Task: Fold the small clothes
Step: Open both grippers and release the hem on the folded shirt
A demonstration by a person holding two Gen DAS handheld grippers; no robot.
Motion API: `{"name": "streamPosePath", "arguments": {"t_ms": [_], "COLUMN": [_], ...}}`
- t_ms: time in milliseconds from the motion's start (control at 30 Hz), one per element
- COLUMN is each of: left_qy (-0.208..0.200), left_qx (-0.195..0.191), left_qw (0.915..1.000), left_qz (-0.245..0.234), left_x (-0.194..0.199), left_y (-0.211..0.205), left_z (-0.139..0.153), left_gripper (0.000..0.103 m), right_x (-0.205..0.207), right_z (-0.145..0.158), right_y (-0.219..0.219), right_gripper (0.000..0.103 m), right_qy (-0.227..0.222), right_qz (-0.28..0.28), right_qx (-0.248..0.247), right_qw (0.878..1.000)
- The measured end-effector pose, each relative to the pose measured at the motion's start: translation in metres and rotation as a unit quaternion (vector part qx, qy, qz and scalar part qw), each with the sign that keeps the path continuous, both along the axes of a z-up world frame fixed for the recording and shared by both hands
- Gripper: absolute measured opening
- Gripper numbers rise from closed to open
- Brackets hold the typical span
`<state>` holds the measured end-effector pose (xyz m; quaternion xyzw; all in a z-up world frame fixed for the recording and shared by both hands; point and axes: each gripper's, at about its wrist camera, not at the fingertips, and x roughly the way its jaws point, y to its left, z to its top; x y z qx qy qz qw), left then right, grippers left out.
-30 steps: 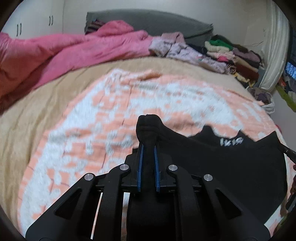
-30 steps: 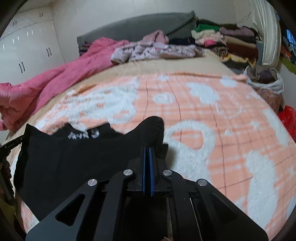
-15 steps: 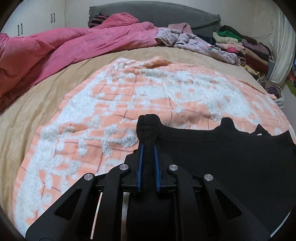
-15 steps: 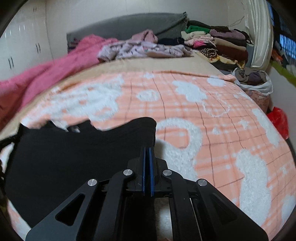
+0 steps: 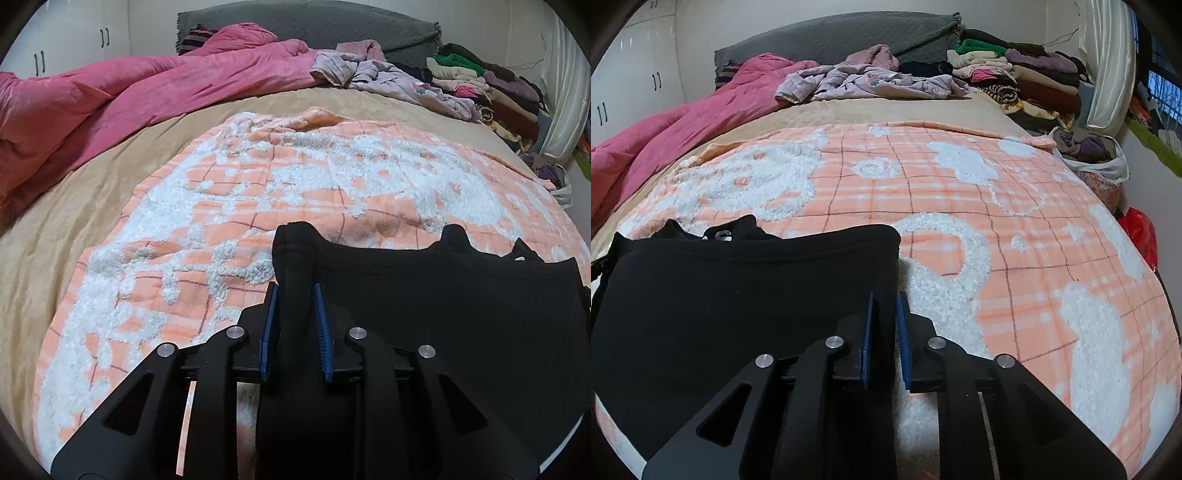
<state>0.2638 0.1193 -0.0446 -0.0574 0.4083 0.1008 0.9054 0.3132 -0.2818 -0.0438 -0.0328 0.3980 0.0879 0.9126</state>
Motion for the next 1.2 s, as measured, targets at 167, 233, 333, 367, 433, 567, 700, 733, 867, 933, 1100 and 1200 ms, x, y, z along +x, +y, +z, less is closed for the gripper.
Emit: {"name": "streamPosePath", "arguments": {"t_ms": [167, 233, 333, 367, 433, 567, 700, 733, 867, 933, 1100, 1200], "left_qy": [0.003, 0.003, -0.002, -0.005, -0.012, -0.022, -0.031, -0.033, -0.035, -0.034, -0.025, -0.017], "left_qx": [0.000, 0.000, -0.006, -0.010, -0.013, -0.020, -0.030, -0.033, -0.039, -0.040, -0.052, -0.062], "left_qw": [1.0000, 1.0000, 1.0000, 0.9999, 0.9998, 0.9996, 0.9991, 0.9989, 0.9986, 0.9986, 0.9983, 0.9979], "left_qz": [0.001, 0.001, 0.002, 0.002, 0.003, 0.001, 0.003, 0.003, 0.004, 0.006, 0.007, 0.007], "left_x": [-0.005, -0.006, -0.008, -0.011, -0.017, -0.031, -0.047, -0.050, -0.062, -0.068, -0.082, -0.089], "left_y": [0.000, -0.001, 0.001, 0.001, 0.002, 0.004, 0.008, 0.009, 0.013, 0.015, 0.020, 0.020], "left_z": [0.002, 0.003, 0.005, 0.007, 0.012, 0.022, 0.032, 0.034, 0.038, 0.039, 0.034, 0.028], "left_gripper": [0.020, 0.024, 0.032, 0.036, 0.039, 0.043, 0.043, 0.043, 0.044, 0.044, 0.044, 0.044], "right_x": [-0.004, -0.008, -0.013, -0.014, -0.018, -0.029, -0.043, -0.048, -0.061, -0.070, -0.087, -0.091], "right_z": [0.004, 0.007, 0.009, 0.010, 0.012, 0.018, 0.022, 0.023, 0.026, 0.025, 0.015, 0.011], "right_y": [-0.003, -0.003, -0.004, -0.004, -0.006, -0.013, -0.019, -0.020, -0.024, -0.026, -0.032, -0.030], "right_gripper": [0.034, 0.038, 0.041, 0.041, 0.045, 0.052, 0.053, 0.053, 0.058, 0.058, 0.059, 0.059], "right_qy": [0.000, -0.004, -0.007, -0.008, -0.010, -0.016, -0.017, -0.017, -0.019, -0.019, -0.002, 0.006], "right_qz": [-0.003, -0.002, -0.001, -0.002, -0.002, -0.009, -0.012, -0.012, -0.012, -0.012, -0.014, -0.013], "right_qx": [0.013, 0.014, 0.019, 0.020, 0.027, 0.048, 0.062, 0.066, 0.071, 0.077, 0.096, 0.102], "right_qw": [1.000, 1.000, 1.000, 1.000, 1.000, 0.999, 0.998, 0.998, 0.997, 0.997, 0.995, 0.995]}}
